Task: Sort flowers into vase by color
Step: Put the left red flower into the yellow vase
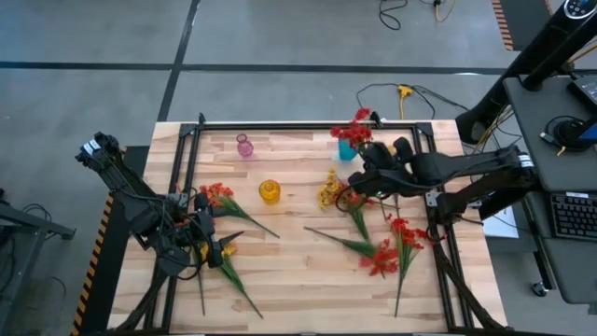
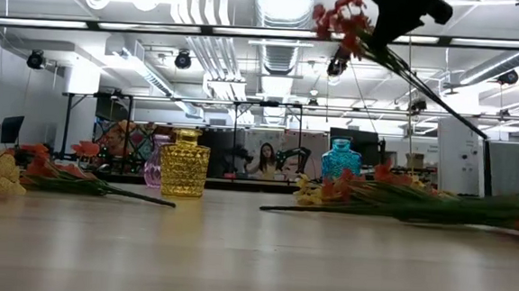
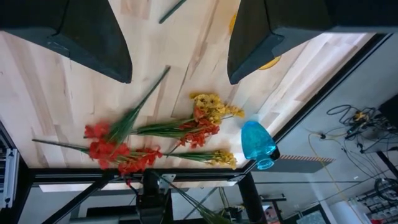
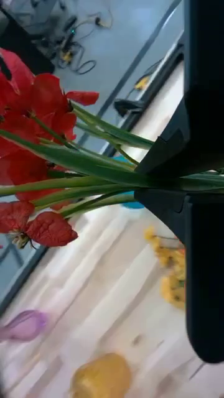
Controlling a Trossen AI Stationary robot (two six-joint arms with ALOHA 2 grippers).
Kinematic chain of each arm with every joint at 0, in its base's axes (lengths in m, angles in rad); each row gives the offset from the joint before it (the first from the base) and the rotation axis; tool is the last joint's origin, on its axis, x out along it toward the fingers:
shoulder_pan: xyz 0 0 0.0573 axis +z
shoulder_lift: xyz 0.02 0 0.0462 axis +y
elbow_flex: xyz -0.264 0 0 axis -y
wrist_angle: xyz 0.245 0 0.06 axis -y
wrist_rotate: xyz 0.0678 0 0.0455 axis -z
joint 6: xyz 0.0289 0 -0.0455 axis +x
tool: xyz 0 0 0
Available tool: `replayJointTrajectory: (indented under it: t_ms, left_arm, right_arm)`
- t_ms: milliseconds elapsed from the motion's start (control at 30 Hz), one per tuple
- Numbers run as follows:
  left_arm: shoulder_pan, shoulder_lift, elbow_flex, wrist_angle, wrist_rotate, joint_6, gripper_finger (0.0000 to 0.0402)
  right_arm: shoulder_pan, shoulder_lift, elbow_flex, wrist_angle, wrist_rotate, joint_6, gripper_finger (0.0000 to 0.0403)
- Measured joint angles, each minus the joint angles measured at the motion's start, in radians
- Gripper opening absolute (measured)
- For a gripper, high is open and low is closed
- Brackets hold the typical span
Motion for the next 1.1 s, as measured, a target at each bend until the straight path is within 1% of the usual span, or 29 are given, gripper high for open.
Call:
replayJointTrajectory:
  t_ms: [100, 167, 267, 367, 500, 600, 733, 800, 867, 933, 1000, 1100]
  left_arm:
    - [0.0, 0.0, 0.0, 0.002, 0.0, 0.0, 0.0246]
    - [0.0, 0.0, 0.0, 0.003, 0.0, 0.0, 0.0246]
    - [0.0, 0.001, 0.0, 0.005, 0.0, 0.0, 0.0246]
    - [0.0, 0.01, 0.0, 0.006, 0.0, 0.0, 0.0246]
    - [0.0, 0.025, 0.0, 0.014, 0.0, 0.011, 0.0246]
    - [0.0, 0.036, 0.0, 0.034, 0.001, 0.031, 0.0246]
    - [0.0, 0.043, 0.0, 0.053, 0.001, 0.059, 0.0246]
    - [0.002, 0.044, 0.0, 0.053, -0.011, 0.072, 0.0246]
    - [0.003, 0.043, 0.0, 0.052, -0.049, 0.088, 0.0246]
    - [0.011, 0.037, 0.0, 0.053, -0.073, 0.102, 0.0246]
    - [0.015, 0.032, 0.0, 0.052, -0.072, 0.118, 0.0246]
    - [0.014, 0.028, 0.0, 0.052, -0.071, 0.147, 0.0246]
  right_arm:
    - [0.0, -0.03, -0.022, 0.127, 0.002, -0.102, 0.0022]
    - [0.0, -0.046, -0.058, 0.259, -0.029, -0.202, 0.0022]
    - [-0.005, -0.068, -0.145, 0.515, -0.15, -0.354, 0.0022]
    - [-0.018, -0.086, -0.261, 0.811, -0.31, -0.508, 0.0022]
    - [-0.042, -0.102, -0.418, 1.199, -0.484, -0.638, 0.0022]
    - [-0.07, -0.09, -0.533, 1.469, -0.562, -0.709, 0.0022]
    - [-0.117, -0.061, -0.637, 1.75, -0.587, -0.797, 0.0022]
    - [-0.146, -0.054, -0.663, 1.855, -0.66, -0.811, 0.0022]
    - [-0.167, -0.037, -0.674, 1.944, -0.748, -0.778, 0.0022]
    - [-0.175, -0.019, -0.678, 1.995, -0.828, -0.745, 0.0022]
    - [-0.172, 0.002, -0.678, 2.033, -0.872, -0.738, 0.0022]
    - [-0.147, 0.034, -0.678, 2.052, -0.882, -0.726, 0.0022]
